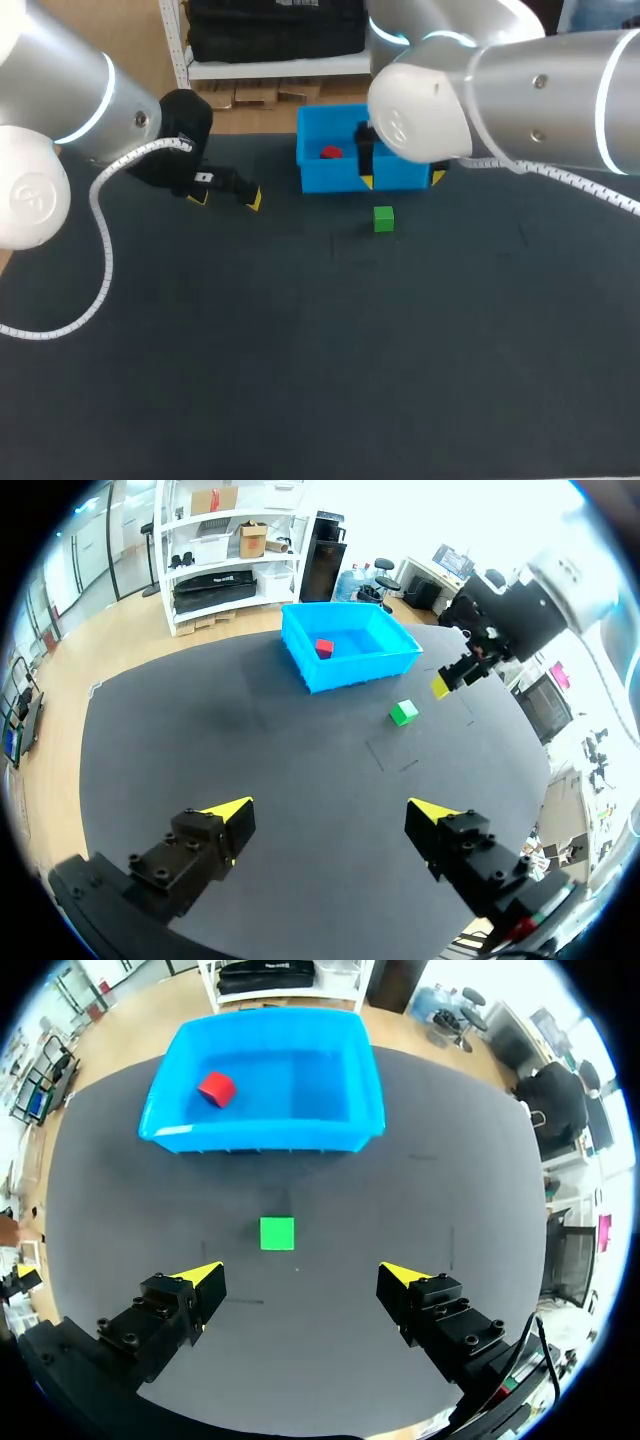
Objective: Use the left arm to pick the red cube and place it into the blue plastic box first, then use the right arm to grasp the green cube and put it into the same blue plastic box after the first action is fully finished.
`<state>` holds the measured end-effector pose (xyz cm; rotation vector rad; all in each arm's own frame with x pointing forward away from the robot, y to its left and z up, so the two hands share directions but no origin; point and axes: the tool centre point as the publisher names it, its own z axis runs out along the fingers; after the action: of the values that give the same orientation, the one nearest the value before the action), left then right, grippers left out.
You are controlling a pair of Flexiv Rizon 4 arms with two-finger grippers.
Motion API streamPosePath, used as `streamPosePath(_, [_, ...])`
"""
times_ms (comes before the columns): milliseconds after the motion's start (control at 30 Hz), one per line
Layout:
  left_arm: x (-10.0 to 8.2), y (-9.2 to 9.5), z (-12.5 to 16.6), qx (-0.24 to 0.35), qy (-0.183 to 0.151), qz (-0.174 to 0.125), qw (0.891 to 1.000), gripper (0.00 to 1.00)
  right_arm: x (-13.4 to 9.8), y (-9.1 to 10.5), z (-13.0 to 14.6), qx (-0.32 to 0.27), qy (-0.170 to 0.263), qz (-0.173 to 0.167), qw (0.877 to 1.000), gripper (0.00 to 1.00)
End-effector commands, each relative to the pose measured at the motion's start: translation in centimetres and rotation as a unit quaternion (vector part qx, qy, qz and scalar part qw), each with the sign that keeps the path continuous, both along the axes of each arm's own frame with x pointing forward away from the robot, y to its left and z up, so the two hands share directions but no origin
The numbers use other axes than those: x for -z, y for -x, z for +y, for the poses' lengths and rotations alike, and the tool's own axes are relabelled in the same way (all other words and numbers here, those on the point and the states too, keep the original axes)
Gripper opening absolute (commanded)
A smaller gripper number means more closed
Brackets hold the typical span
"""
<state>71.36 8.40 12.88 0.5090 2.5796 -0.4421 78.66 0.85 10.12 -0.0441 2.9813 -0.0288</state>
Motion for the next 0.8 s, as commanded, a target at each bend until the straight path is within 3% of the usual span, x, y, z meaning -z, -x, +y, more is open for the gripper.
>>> streamPosePath(33, [0.0,0.0,0.1,0.001,0.002,-0.001,1.0,1.0,0.3,-0.2,0.5,-0.005,-0.002,0.001,1.0,1.0])
streamPosePath(333, [0.0,0.0,0.1,0.001,0.002,-0.001,1.0,1.0,1.5,-0.7,0.8,-0.015,-0.015,0.001,1.0,1.0])
streamPosePath(800, [0.0,0.0,0.1,0.001,0.002,-0.001,1.0,1.0,6.1,-2.1,0.9,-0.006,-0.027,0.02,0.999,1.0])
